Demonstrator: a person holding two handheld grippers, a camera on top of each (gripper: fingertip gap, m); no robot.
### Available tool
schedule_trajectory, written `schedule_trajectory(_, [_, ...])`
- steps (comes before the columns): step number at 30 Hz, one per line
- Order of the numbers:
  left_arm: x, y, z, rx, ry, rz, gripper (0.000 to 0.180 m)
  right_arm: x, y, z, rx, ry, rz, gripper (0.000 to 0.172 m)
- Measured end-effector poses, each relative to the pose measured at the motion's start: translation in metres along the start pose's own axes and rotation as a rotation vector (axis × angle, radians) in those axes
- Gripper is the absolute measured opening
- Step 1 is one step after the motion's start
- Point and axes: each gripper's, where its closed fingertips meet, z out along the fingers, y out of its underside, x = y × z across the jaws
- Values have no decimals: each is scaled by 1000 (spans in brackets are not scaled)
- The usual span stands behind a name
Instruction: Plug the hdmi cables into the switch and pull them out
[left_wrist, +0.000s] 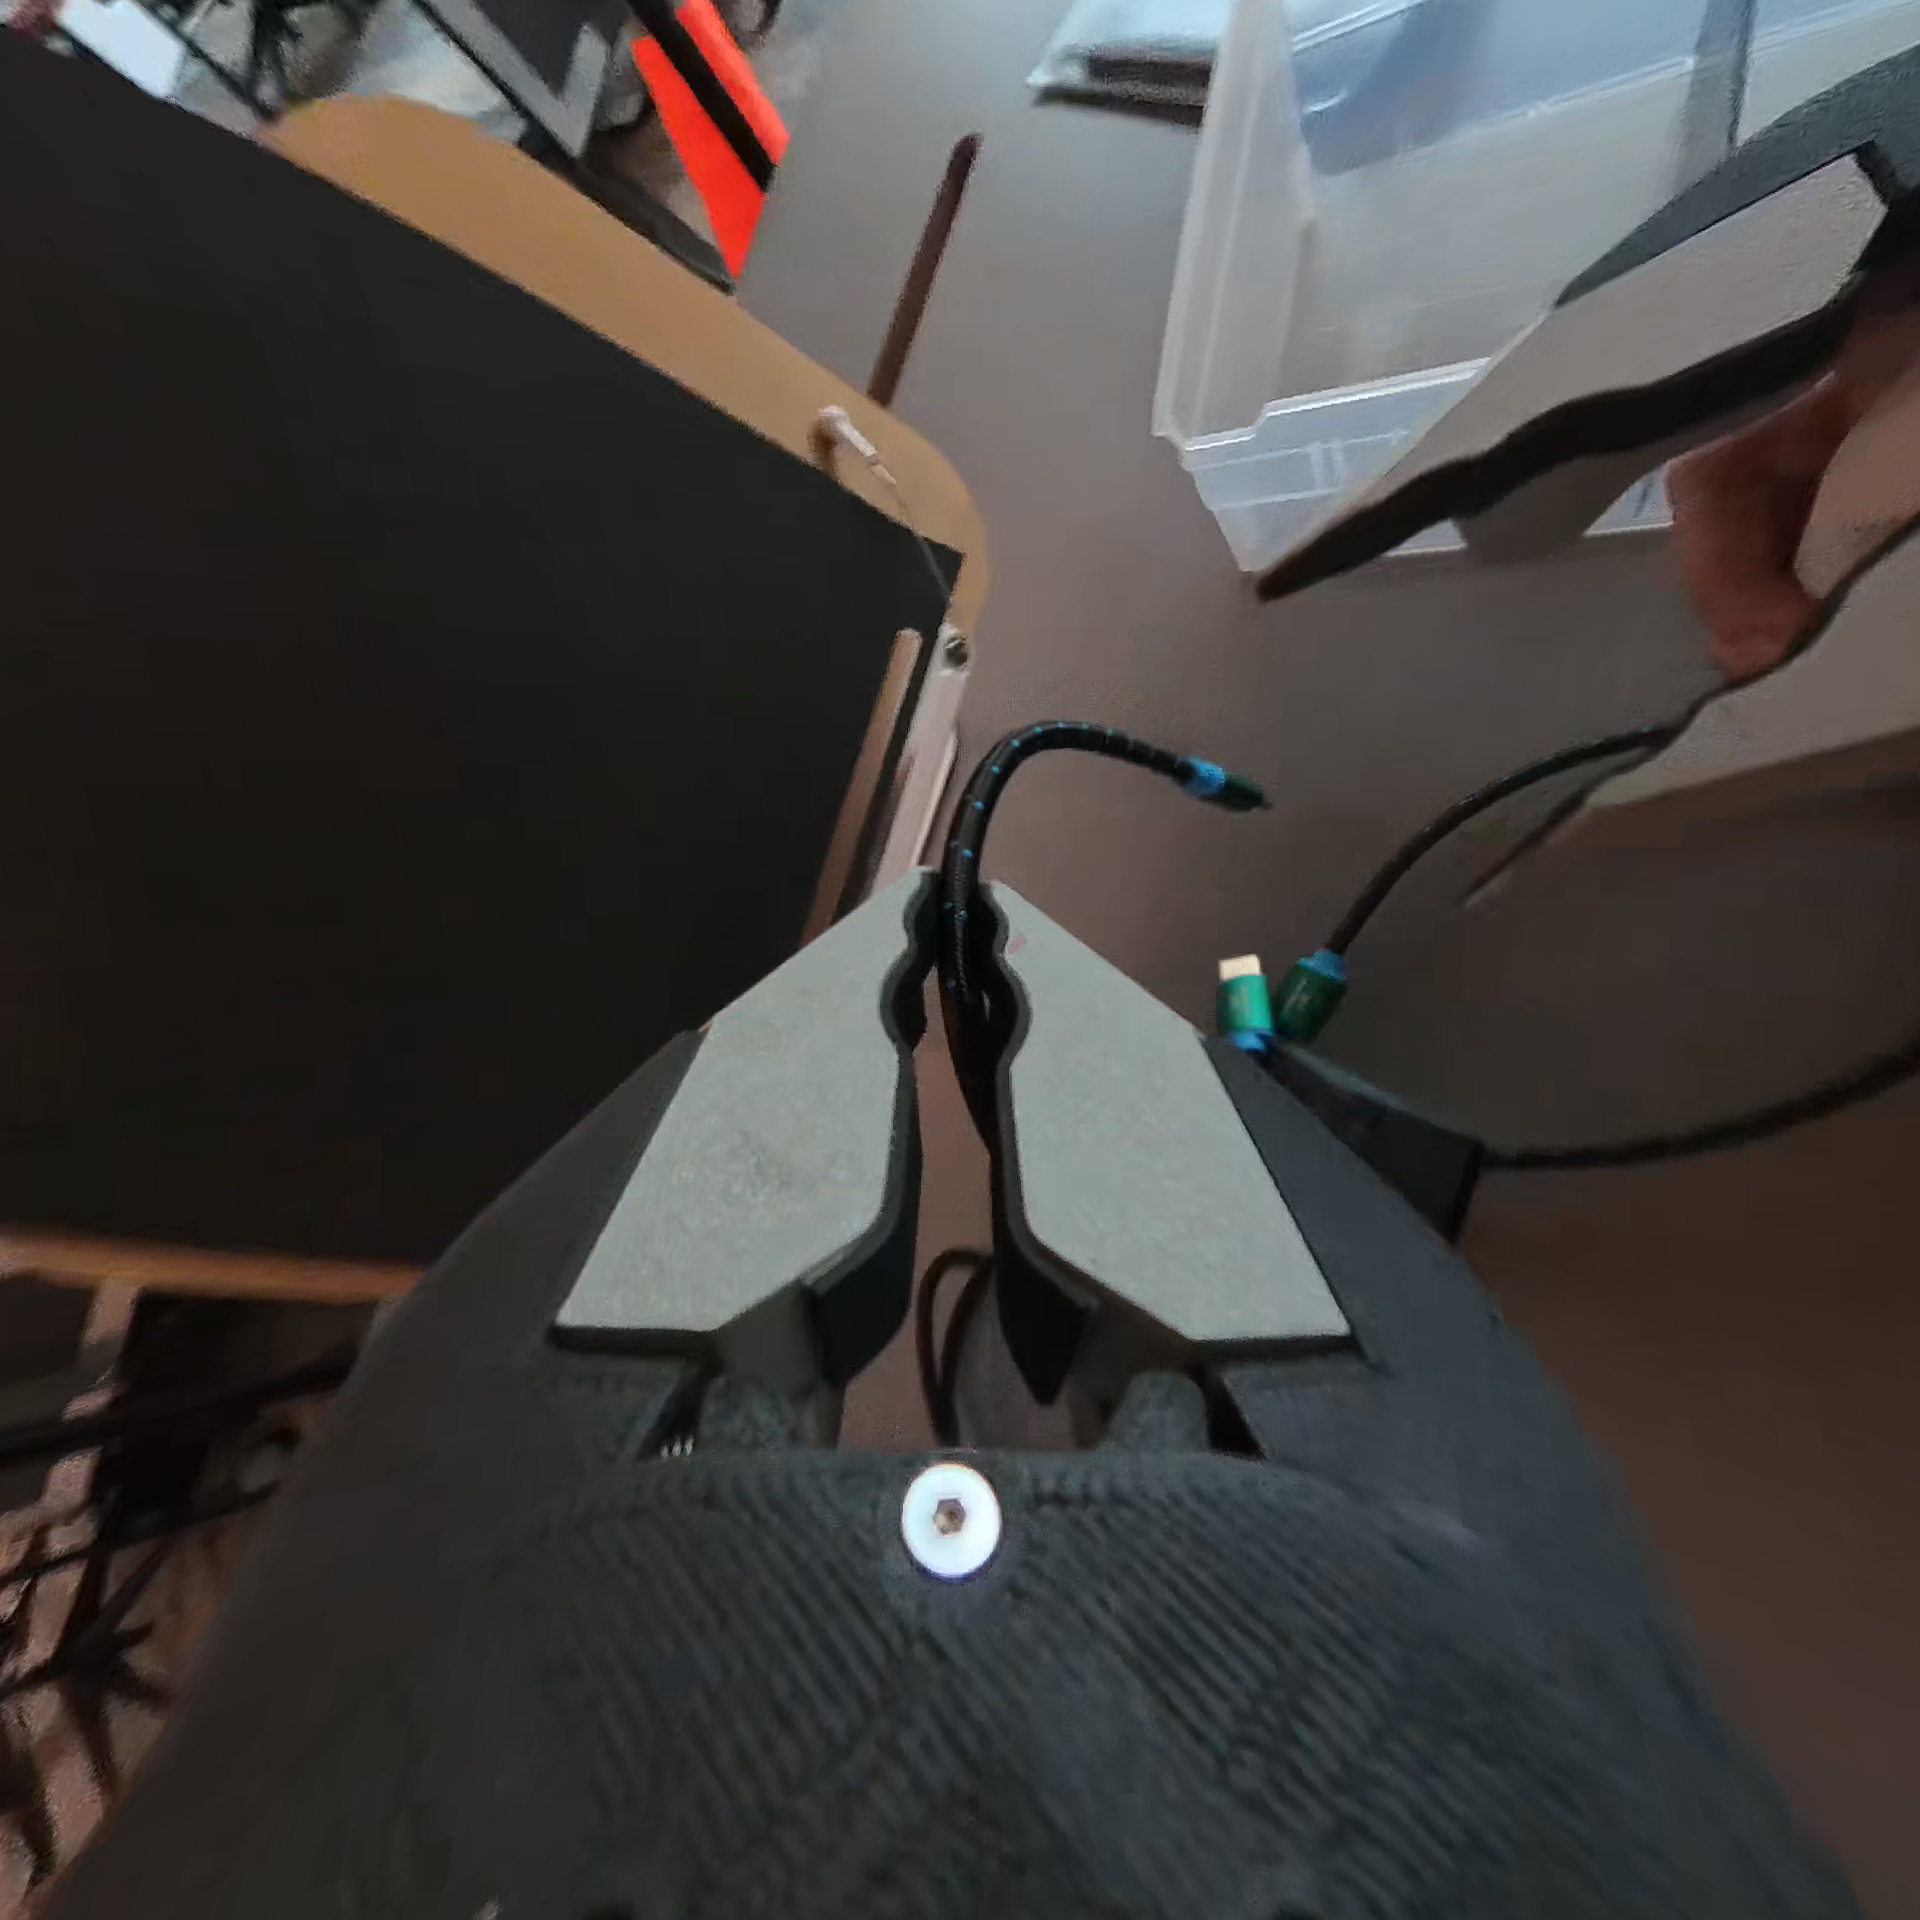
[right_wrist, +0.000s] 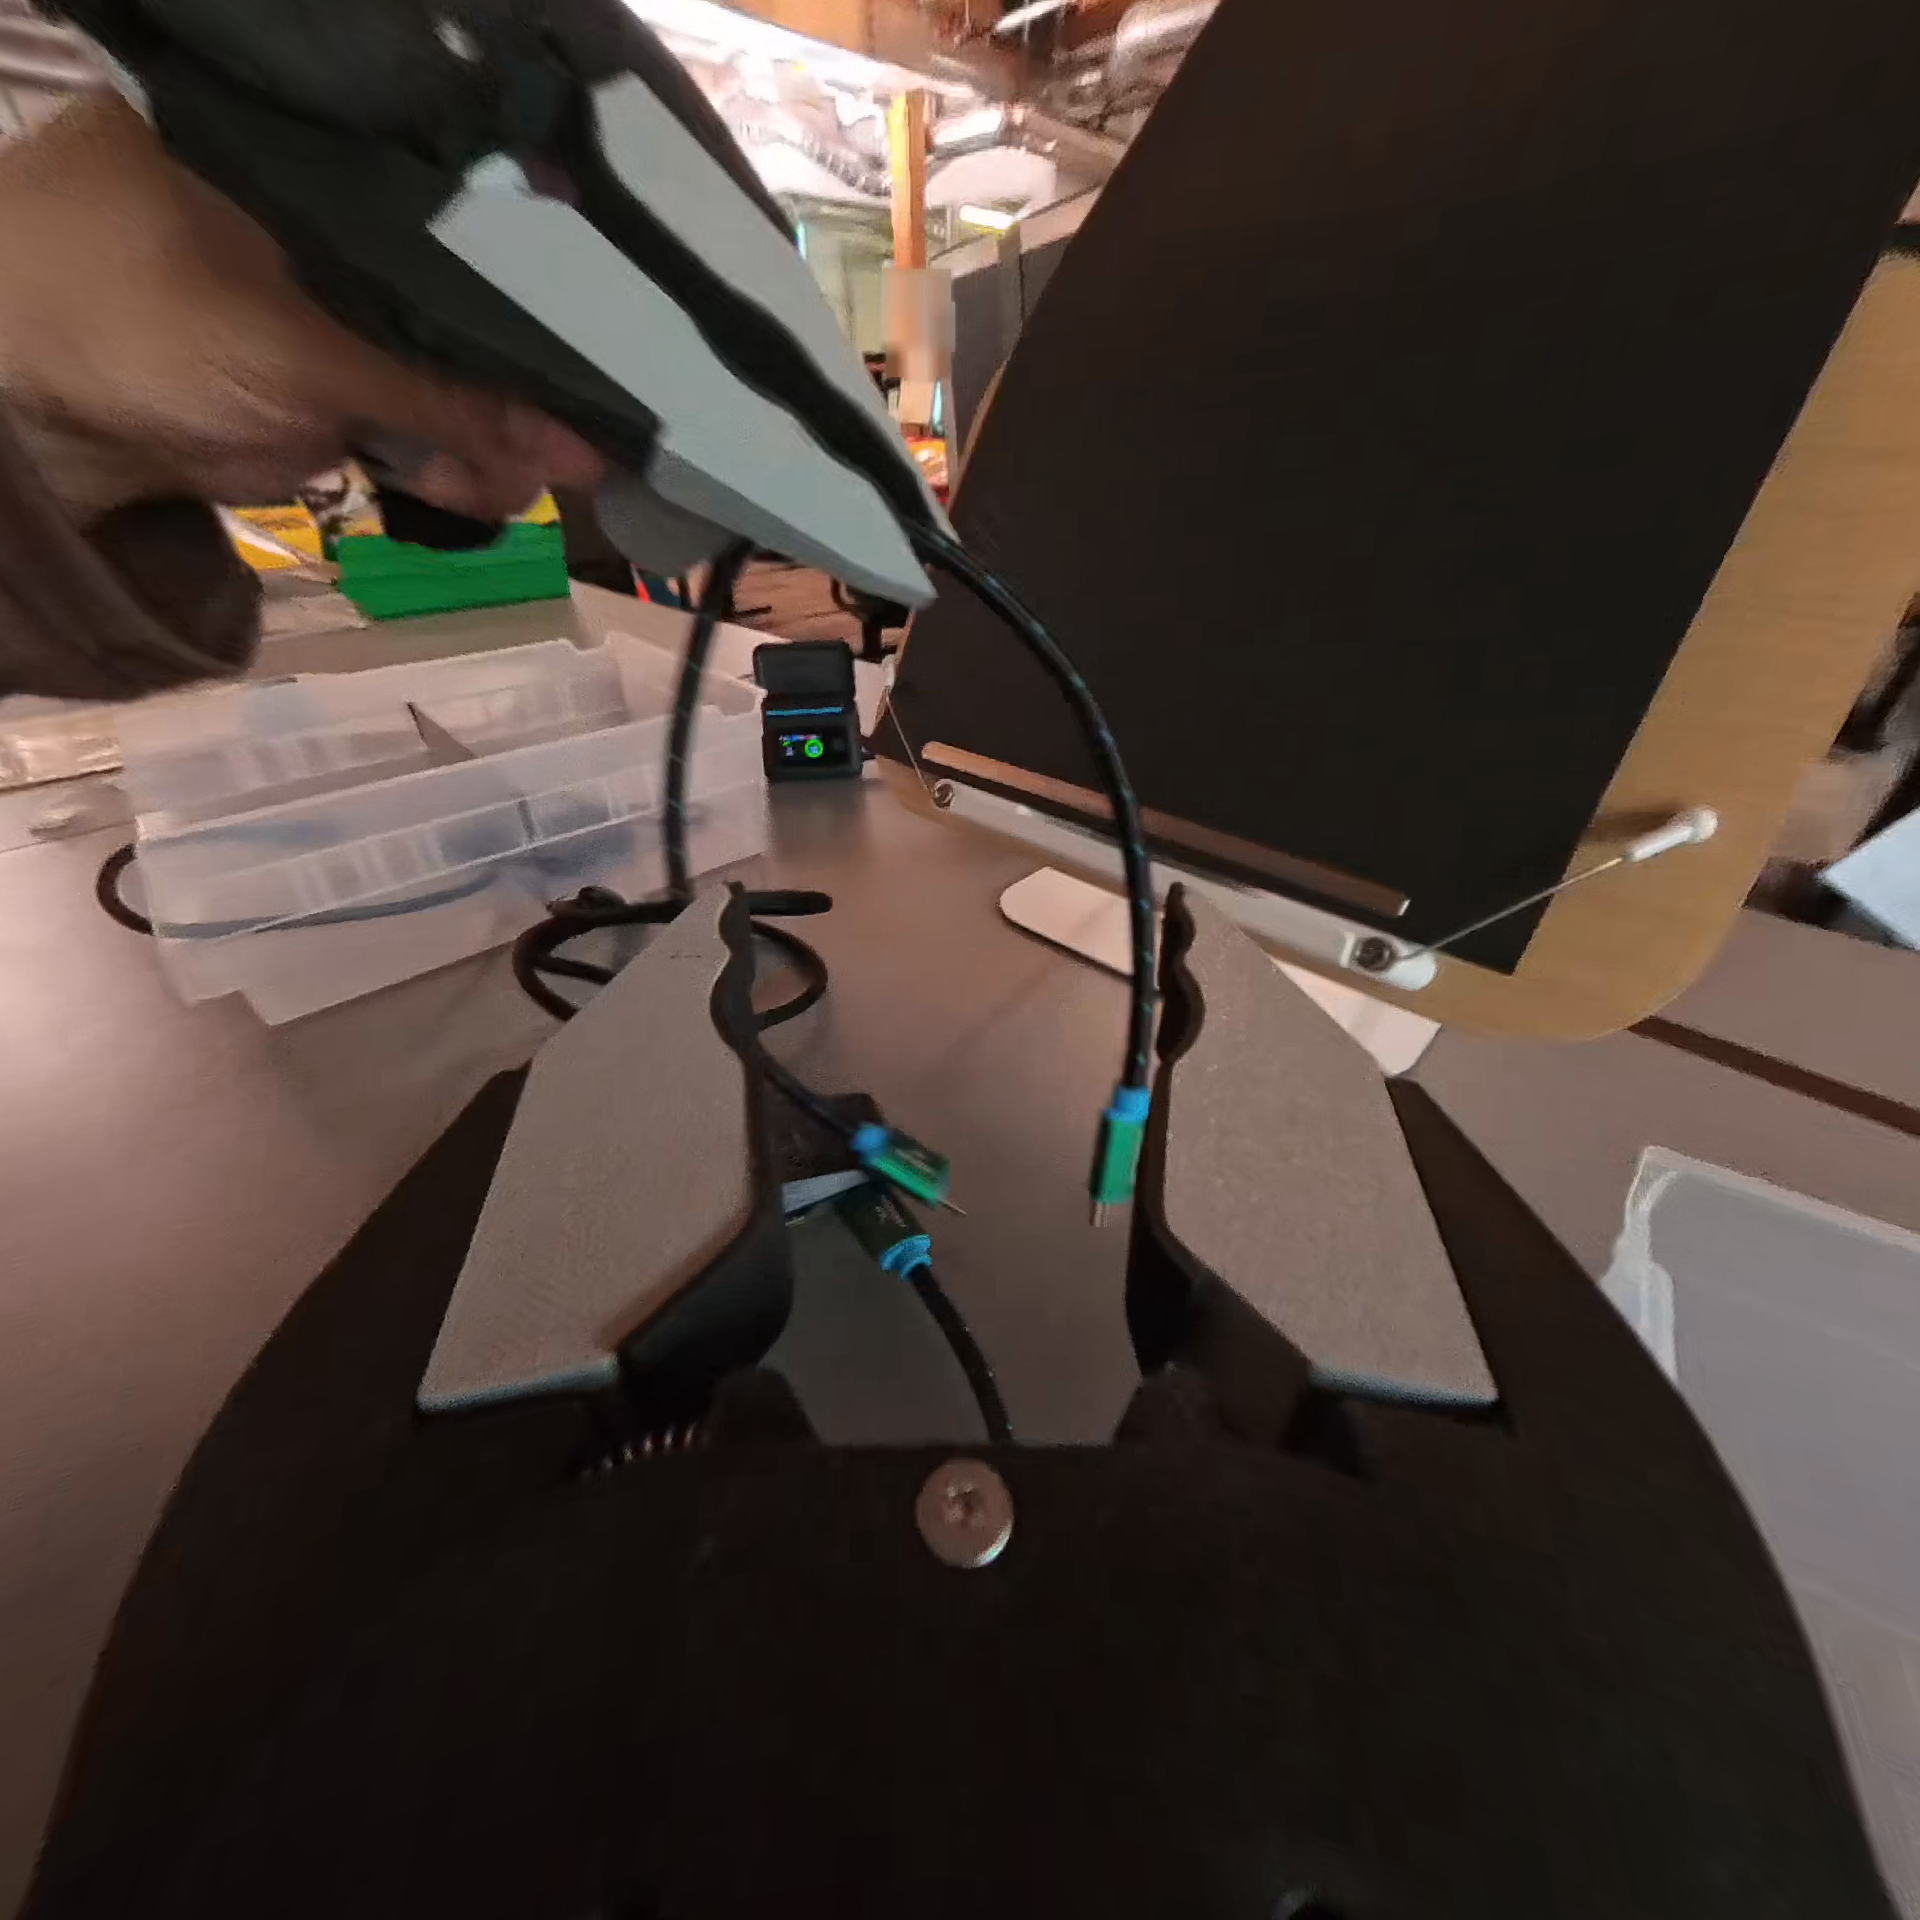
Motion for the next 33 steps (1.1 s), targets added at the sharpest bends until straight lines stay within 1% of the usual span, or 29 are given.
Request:
schedule_trajectory(3, [13, -10, 22, 61, 46, 28, 4, 1, 7, 4, -31, 6, 17, 76])
schedule_trajectory(5, [16, -16, 28, 85, 73, 3, 4, 3, 14, 7, -70, 11, 32, 77])
schedule_trajectory(6, [16, -16, 30, 85, 88, -35, 10, 4, 18, 9, -91, 5, 42, 76])
schedule_trajectory(8, [13, -14, 27, 79, 106, -124, 43, 4, 25, 11, -125, -4, 60, 76])
schedule_trajectory(9, [12, -11, 22, 82, 108, -153, 54, 4, 28, 12, -137, -5, 66, 74])
schedule_trajectory(10, [9, -7, 15, 86, 97, -169, 60, 3, 32, 13, -156, -11, 69, 72])
schedule_trajectory(12, [6, 6, 0, 77, 54, -177, 65, 0, 42, 17, -201, -34, 75, 71])
schedule_trajectory(14, [7, 27, -14, 34, 10, -160, 73, -8, 54, 22, -260, -80, 81, 67])
schedule_trajectory(15, [7, 39, -20, 4, -19, -162, 74, -11, 63, 24, -304, -96, 79, 68])
schedule_trajectory(17, [8, 61, -29, -37, -53, -223, 68, -17, 81, 29, -385, -116, 70, 71])
schedule_trajectory(19, [22, 76, -35, -38, -3, -297, 68, -20, 97, 32, -457, -117, 64, 76])
schedule_trajectory(21, [41, 92, -39, -52, 41, -329, 71, -21, 106, 34, -493, -113, 51, 76])
schedule_trajectory(24, [73, 109, -34, -63, 55, -279, 73, -18, 102, 33, -470, -96, 66, 71])
schedule_trajectory(26, [97, 116, -22, -71, 84, -237, 76, -12, 96, 31, -447, -79, 99, 72])
schedule_trajectory(29, [125, 120, 4, -69, 119, -154, 81, 6, 94, 28, -427, -12, 125, 72])
schedule_trajectory(31, [135, 129, 21, -94, 96, -60, 82, 15, 96, 27, -423, 28, 141, 72])
schedule_trajectory(33, [139, 142, 36, -143, 43, 54, 84, 21, 97, 26, -424, 52, 157, 73])
